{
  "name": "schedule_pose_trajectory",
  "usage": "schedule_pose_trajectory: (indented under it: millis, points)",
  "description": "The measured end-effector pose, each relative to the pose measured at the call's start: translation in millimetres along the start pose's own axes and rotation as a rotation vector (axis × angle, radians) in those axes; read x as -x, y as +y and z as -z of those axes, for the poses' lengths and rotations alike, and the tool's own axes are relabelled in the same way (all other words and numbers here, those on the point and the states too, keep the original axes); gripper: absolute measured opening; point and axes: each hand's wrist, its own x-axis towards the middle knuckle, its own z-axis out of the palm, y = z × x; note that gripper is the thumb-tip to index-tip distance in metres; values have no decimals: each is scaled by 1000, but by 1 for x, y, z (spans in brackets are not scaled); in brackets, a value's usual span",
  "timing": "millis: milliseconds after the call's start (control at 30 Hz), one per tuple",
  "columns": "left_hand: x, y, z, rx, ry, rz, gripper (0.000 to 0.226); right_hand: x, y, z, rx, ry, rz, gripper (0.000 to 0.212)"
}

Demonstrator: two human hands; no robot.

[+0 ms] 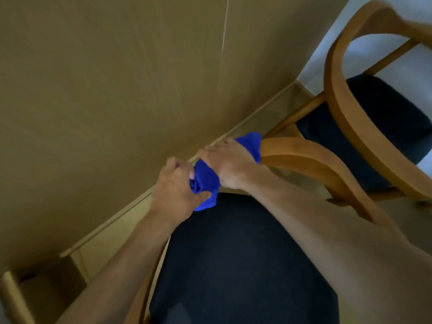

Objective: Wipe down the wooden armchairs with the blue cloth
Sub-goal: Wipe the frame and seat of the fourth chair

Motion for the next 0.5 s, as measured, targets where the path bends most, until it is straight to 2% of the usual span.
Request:
schedule_pose_trajectory:
  millis: [67,133,200,267,333,400,500]
  points:
    - [16,-16,-1,99,19,112,57,-12,-16,-6,-5,-4,70,32]
    - [22,-21,-4,130,48,189,83,-14,-14,-10,8,-24,116,42]
    - [20,-19,-4,101,77,195,110,-12,-6,-9,24,-72,129,60]
    - [11,-10,-3,103,69,139,121,-9,5,-3,39,-108,67,69]
    - [-5,6,-4,81,-34,85,114,-3,19,3,93,-100,-15,66]
    - [-27,30,-9,-17,-153,22,92,9,39,5,116,-25,-62,61]
    - [-58,77,-26,-152,-186,-75,67,38,75,8,49,72,-120,62]
